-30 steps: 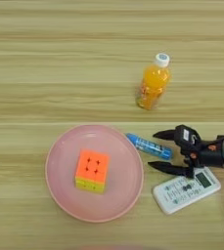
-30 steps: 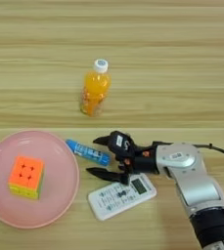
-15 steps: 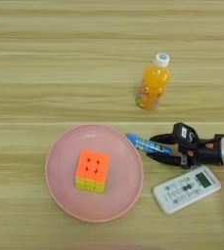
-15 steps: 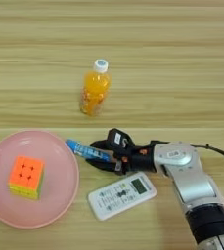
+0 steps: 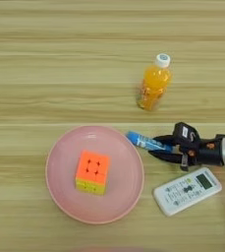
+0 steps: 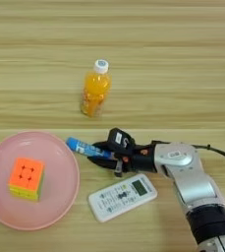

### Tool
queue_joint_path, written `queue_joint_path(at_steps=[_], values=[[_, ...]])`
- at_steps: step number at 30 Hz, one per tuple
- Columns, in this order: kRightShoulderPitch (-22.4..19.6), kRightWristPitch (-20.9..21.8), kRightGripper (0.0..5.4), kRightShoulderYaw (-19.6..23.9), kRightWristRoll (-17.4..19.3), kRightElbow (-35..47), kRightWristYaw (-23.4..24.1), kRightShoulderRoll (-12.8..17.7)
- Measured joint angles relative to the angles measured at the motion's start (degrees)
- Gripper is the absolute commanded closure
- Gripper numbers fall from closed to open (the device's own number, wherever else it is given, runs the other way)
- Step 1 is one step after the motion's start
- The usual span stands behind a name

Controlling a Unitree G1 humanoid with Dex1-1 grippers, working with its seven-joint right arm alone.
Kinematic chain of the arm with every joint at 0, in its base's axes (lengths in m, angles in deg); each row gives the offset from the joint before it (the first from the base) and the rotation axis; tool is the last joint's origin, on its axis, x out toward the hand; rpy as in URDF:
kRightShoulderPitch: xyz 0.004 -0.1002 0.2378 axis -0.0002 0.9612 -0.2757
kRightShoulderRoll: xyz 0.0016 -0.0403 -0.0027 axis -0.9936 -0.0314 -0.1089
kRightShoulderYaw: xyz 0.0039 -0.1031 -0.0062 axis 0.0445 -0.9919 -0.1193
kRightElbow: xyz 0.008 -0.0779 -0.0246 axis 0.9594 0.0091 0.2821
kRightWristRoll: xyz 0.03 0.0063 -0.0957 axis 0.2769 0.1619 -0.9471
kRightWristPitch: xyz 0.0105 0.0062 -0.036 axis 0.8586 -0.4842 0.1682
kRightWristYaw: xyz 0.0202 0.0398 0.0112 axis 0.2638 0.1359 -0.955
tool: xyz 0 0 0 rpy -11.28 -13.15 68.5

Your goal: Move the objects on the table

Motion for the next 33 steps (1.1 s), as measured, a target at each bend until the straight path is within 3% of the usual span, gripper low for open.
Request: queue_joint_path(at_steps=[12,33], values=[[-2.30,-0.07,4.01,2.96,1.05,0.51,3.74,-1.62],[0.16,-5.21,4.01,3.51,6.37,19.00,4.73,-3.51]])
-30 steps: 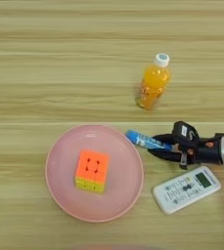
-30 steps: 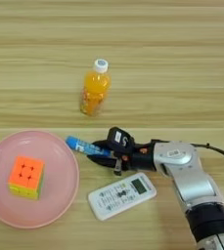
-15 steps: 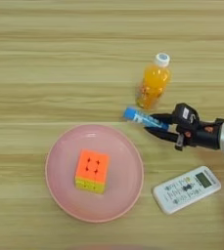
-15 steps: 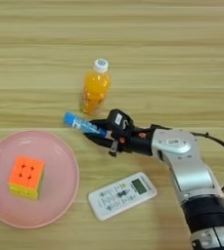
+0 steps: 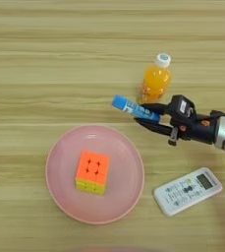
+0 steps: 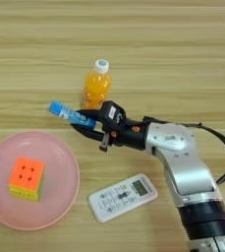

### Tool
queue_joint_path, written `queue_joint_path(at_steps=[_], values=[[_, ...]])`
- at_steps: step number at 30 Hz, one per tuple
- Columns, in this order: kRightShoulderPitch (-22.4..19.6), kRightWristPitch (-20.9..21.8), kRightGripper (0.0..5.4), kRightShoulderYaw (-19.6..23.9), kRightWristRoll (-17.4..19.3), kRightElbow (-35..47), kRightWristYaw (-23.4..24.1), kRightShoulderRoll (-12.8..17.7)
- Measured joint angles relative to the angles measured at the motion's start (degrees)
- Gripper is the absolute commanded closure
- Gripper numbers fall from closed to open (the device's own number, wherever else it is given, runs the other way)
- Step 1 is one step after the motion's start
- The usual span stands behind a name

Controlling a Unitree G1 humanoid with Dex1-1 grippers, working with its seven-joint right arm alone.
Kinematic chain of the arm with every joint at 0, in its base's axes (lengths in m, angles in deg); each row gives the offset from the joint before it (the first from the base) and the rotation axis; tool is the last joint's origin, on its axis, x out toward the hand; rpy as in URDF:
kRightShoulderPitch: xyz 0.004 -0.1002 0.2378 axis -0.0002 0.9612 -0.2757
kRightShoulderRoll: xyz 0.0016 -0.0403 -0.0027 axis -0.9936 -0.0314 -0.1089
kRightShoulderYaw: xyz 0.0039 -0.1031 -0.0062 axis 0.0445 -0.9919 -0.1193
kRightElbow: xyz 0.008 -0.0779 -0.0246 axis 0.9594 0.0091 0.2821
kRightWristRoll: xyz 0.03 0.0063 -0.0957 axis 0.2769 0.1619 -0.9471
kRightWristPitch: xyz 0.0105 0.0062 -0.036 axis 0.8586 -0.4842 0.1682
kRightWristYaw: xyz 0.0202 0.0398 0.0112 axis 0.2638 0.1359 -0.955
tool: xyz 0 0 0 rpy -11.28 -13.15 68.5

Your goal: Move the objects on the table

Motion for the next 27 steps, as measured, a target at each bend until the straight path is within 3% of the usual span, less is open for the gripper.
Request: queue_joint_path(at_steps=[14,27], values=[[3.85,-1.96,4.01,-6.12,-0.90,3.28,-3.23,0.49],[3.58,-1.99,4.01,-10.11,-3.72,-0.44,-2.26,-1.82]])
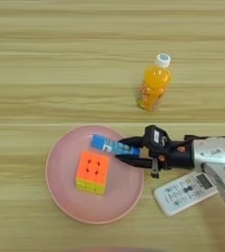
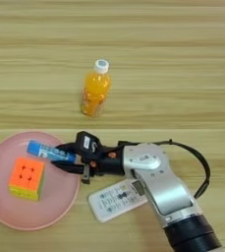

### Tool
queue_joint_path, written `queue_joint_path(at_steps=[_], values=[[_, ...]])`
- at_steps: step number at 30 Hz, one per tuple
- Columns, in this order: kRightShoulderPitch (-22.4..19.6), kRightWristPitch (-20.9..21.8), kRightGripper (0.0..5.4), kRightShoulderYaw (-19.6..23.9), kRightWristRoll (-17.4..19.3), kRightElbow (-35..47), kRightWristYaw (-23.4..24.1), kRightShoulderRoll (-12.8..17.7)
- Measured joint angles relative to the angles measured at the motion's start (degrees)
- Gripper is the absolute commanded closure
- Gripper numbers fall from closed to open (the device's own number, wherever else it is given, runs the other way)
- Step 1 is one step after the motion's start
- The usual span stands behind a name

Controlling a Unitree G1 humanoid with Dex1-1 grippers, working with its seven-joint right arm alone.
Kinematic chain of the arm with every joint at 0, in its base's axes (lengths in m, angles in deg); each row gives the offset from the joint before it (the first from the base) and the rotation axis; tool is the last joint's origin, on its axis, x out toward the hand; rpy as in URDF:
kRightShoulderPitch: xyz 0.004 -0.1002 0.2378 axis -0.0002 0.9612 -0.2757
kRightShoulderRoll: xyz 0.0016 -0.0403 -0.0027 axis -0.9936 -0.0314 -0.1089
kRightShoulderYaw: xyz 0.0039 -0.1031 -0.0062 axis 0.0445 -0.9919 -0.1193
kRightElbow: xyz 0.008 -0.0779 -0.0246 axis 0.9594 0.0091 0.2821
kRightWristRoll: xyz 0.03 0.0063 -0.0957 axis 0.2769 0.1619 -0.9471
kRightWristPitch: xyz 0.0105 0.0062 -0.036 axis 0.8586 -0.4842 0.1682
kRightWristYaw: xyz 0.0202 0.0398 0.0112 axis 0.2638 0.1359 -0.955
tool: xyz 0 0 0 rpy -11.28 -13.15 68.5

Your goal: Move the objects on the table

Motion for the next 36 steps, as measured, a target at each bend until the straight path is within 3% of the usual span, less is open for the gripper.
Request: queue_joint_path(at_steps=[4,6,25,29,32,36], values=[[-0.04,0.14,4.01,-0.60,-0.21,-0.62,-0.07,-0.25],[-0.04,0.25,3.64,-0.78,-0.27,-0.66,-0.13,-0.33],[-0.19,0.32,1.83,-0.65,0.26,-0.35,-0.14,-1.04],[-0.83,0.16,1.41,1.92,5.64,3.19,-2.23,-1.16],[-1.19,-0.17,1.09,4.69,12.27,8.60,-6.78,0.71],[-1.19,-0.17,0.63,7.31,15.52,11.56,-10.00,3.31]])
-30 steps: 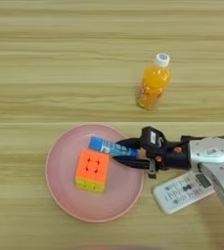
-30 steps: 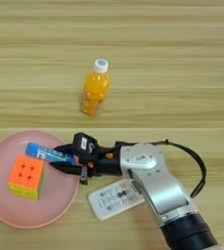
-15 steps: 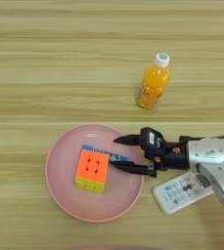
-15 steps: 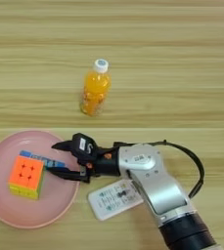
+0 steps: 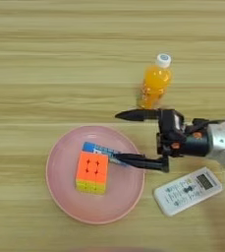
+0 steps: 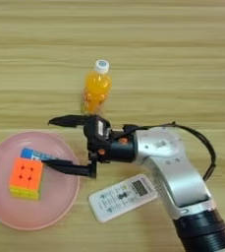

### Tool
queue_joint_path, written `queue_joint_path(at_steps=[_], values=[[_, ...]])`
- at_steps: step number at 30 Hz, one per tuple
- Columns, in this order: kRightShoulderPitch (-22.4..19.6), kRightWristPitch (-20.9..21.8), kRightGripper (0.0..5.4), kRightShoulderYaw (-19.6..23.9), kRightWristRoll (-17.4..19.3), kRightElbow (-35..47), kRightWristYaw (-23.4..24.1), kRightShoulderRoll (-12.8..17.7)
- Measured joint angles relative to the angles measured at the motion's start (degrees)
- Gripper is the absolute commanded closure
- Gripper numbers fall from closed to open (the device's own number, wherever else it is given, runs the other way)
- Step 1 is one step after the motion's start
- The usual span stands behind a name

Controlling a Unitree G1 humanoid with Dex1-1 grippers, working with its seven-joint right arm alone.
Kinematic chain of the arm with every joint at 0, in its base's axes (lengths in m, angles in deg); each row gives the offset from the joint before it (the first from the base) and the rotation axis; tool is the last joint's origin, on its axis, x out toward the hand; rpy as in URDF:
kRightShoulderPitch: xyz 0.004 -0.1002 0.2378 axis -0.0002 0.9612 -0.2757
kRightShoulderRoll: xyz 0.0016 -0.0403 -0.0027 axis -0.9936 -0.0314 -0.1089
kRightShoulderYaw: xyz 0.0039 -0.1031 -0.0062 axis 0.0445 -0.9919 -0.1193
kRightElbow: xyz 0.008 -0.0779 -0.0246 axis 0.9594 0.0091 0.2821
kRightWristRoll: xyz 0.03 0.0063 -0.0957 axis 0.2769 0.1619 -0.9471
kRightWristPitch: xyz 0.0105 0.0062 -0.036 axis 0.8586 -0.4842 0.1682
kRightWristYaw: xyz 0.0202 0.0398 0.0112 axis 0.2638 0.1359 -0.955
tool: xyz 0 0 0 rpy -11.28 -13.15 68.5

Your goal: Move the objects on the table

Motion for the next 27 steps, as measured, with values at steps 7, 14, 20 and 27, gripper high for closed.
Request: queue_joint_path(at_steps=[7,14,20,27], values=[[2.09,-0.05,0.04,2.05,3.17,3.40,-2.86,1.99],[4.08,-0.15,0.04,-0.67,0.30,3.74,-1.93,2.00],[4.79,-1.42,0.04,-6.12,-5.88,3.71,1.50,1.16],[4.72,-1.32,0.04,-9.74,-10.59,2.17,4.16,-0.40]])
